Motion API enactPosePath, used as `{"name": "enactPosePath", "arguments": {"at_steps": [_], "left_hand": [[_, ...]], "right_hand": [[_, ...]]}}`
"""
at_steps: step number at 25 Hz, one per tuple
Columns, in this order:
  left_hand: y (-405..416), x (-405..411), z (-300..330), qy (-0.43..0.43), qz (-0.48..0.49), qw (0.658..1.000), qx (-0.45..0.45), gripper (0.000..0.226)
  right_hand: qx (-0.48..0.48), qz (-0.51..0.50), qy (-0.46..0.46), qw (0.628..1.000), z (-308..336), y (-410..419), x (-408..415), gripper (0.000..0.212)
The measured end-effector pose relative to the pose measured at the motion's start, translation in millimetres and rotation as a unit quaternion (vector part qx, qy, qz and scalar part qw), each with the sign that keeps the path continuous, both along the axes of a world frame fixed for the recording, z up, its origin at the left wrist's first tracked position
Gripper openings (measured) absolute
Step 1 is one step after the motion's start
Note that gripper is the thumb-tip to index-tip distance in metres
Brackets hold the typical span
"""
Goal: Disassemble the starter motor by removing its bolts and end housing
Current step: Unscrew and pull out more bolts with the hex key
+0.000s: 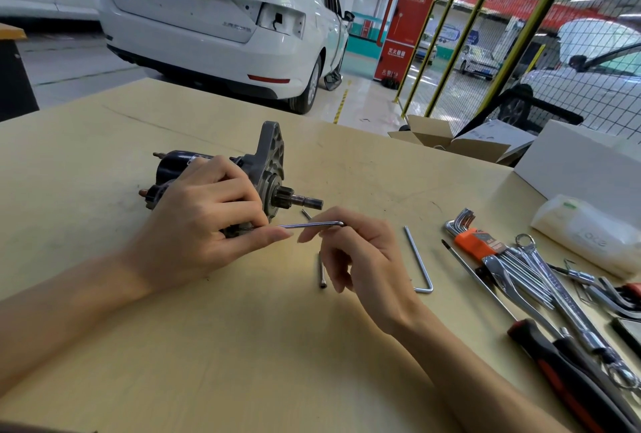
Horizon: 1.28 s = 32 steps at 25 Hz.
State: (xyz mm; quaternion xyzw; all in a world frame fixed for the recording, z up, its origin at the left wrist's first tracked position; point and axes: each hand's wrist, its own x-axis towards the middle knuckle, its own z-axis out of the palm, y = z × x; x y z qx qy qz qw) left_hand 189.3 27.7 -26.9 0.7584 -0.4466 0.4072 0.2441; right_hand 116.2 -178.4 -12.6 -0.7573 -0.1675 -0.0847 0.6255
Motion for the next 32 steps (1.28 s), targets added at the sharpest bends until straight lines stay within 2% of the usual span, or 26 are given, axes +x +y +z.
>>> {"name": "enactPosePath", "arguments": {"at_steps": [8, 11, 13, 18, 21, 30, 32], "left_hand": [[0.3, 3.0, -1.4, -0.007, 0.001, 1.000, -0.002, 0.040], [0.9, 2.7, -1.3, -0.008, 0.003, 1.000, 0.001, 0.041], [0.9, 2.5, -1.3, -0.010, 0.007, 1.000, 0.003, 0.041], [0.6, 1.4, -0.8, 0.003, 0.002, 1.000, -0.004, 0.039], [0.4, 1.0, -0.7, 0.007, -0.002, 1.000, -0.006, 0.041], [0.2, 4.3, -2.1, -0.007, 0.003, 1.000, -0.005, 0.041], [0.3, 3.9, -1.3, -0.006, 0.005, 1.000, -0.005, 0.041]], "right_hand": [[-0.035, -0.112, -0.009, 0.993, -3.6, -0.2, 5.1, 0.024], [-0.021, -0.076, -0.002, 0.997, -2.1, -0.6, 3.8, 0.048], [-0.028, -0.044, -0.001, 0.999, -1.5, 0.6, 1.6, 0.055], [-0.008, 0.012, -0.022, 1.000, 1.0, -1.1, -1.6, 0.024], [-0.004, -0.004, -0.015, 1.000, 1.1, -0.8, -1.4, 0.028], [-0.044, -0.127, -0.024, 0.991, -2.0, -0.6, 2.8, 0.020], [-0.026, -0.123, -0.023, 0.992, -0.9, -0.9, 3.4, 0.024]]}}
